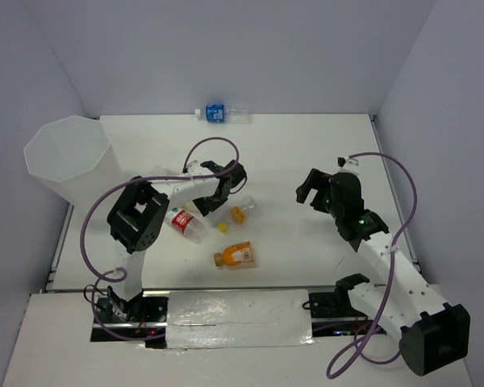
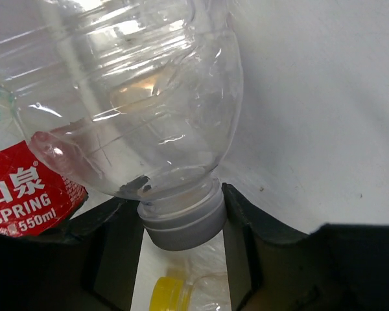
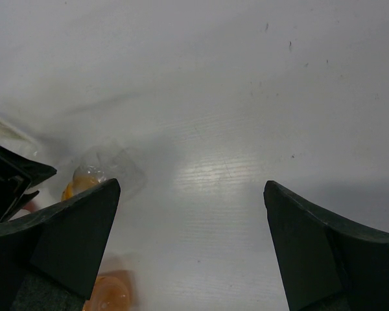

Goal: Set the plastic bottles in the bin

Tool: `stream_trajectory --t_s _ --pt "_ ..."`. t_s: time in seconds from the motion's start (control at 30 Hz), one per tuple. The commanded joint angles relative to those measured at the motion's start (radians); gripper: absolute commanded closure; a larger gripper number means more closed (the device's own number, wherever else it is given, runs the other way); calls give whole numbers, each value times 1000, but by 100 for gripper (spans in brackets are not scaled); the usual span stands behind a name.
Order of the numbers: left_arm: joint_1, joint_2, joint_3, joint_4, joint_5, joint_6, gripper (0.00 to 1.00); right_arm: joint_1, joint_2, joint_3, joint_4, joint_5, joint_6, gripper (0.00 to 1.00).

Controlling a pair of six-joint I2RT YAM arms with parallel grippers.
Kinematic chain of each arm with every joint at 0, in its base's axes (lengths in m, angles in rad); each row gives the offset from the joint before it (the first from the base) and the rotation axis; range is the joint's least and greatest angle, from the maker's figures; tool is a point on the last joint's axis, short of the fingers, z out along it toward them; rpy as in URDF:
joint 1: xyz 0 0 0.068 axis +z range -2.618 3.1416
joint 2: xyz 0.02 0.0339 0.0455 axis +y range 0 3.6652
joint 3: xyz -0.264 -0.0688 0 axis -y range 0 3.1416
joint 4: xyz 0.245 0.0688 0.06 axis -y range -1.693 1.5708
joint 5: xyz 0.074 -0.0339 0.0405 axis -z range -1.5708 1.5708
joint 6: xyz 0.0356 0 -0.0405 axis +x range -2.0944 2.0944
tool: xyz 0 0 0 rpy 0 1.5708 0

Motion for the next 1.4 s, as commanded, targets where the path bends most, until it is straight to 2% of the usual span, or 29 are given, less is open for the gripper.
stream_trajectory --t_s 0.0,0.07,0.17,0.2,0.27,0.43,0.47,0.53,0.57,0.67,0.83,0.97,1.1,1.2,1.3,1.37 --pt "-34 -14 58 -45 -66 38 44 0 7 21 6 -5 14 0" --pt "-60 -15 97 -74 -82 50 47 0 10 22 10 -6 17 0" --pt "-86 -24 166 -117 -99 69 59 -1 14 24 9 -8 19 0" --pt "-90 -28 183 -130 -103 72 70 0 14 25 9 -9 19 0" --pt "-97 -41 242 -169 -111 73 77 -1 14 28 6 -6 19 0" --pt "-97 -83 403 -259 -166 73 79 0 8 33 0 0 14 0" --pt "-97 -87 429 -278 -178 86 85 -1 8 34 0 1 14 0" --pt "-95 -109 496 -282 -204 109 89 0 8 36 0 0 16 0" --pt "-95 -118 513 -282 -214 121 96 -1 10 36 0 -3 14 0" --pt "-92 -152 549 -260 -228 168 100 2 11 37 1 -8 17 0" --pt "-92 -198 613 -308 -295 205 100 0 1 33 1 0 14 0" --pt "-89 -228 714 -375 -459 233 100 0 7 39 0 -6 13 1" --pt "-63 -268 753 -371 -548 305 100 0 7 42 3 -13 12 0" --pt "-23 -305 748 -387 -602 299 100 -1 13 51 1 -16 12 0" --pt "70 -356 727 -449 -564 264 100 0 16 57 -2 -19 11 0" --pt "133 -422 658 -425 -550 274 100 0 17 59 0 -20 9 0"
